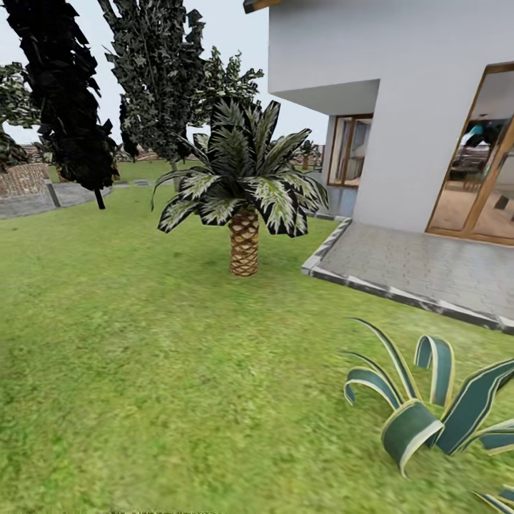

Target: Take the three Easter eggs out of the wicker basket on the lawn in the garden, then place them on the lawn next to a single tree (choose any tree) so that all three eggs are next to the same tree and none are left in the basket.

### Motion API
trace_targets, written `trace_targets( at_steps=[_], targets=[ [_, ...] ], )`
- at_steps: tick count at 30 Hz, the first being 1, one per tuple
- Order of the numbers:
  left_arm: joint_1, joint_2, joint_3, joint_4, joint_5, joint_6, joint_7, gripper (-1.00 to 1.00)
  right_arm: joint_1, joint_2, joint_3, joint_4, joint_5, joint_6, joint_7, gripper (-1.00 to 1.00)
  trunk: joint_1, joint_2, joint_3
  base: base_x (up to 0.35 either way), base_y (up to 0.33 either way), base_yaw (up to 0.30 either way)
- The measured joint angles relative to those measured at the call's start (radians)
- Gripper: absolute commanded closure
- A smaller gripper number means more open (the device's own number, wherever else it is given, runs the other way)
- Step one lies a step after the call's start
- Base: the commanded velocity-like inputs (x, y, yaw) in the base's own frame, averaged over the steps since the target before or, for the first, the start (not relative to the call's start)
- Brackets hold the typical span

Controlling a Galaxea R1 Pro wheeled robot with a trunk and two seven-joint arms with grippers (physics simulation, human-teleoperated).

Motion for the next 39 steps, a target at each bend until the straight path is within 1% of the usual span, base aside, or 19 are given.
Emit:
trace_targets(
  at_steps=[6,30,31,34,36,39],
  targets=[
    [0.0,0.001,0.0,0.0,0.001,-0.001,0.0,-1.0,0.0,-0.001,0.0,0.0,0.0,0.0,0.0,-1.0,0.0,0.0,0.0,0.108,0.101,0.066],
    [0.0,0.001,0.0,0.0,0.001,-0.001,-0.001,-1.0,0.0,-0.001,0.001,0.0,0.002,0.0,0.002,-1.0,0.0,0.0,0.0,0.242,0.259,0.001],
    [0.0,0.001,0.001,0.0,0.001,-0.001,0.0,-1.0,0.0,0.0,0.002,0.0,0.024,0.001,0.007,-1.0,0.0,0.0,0.0,0.102,0.108,0.0],
    [0.0,0.001,0.001,0.0,0.001,-0.001,0.0,-1.0,0.0,0.001,0.002,0.0,0.071,0.0,0.011,-1.0,0.0,0.0,0.0,0.045,0.047,0.0],
    [0.0,0.001,0.001,0.0,0.001,-0.001,0.0,-1.0,0.0,0.0,0.001,0.0,0.096,-0.002,0.011,-1.0,0.0,0.0,0.0,0.012,0.013,0.0],
    [0.0,0.001,0.001,0.0,0.001,-0.001,0.0,-1.0,0.0,-0.001,0.0,0.0,0.101,-0.003,0.01,-1.0,0.0,0.0,0.0,0.003,0.003,0.0]
  ],
)
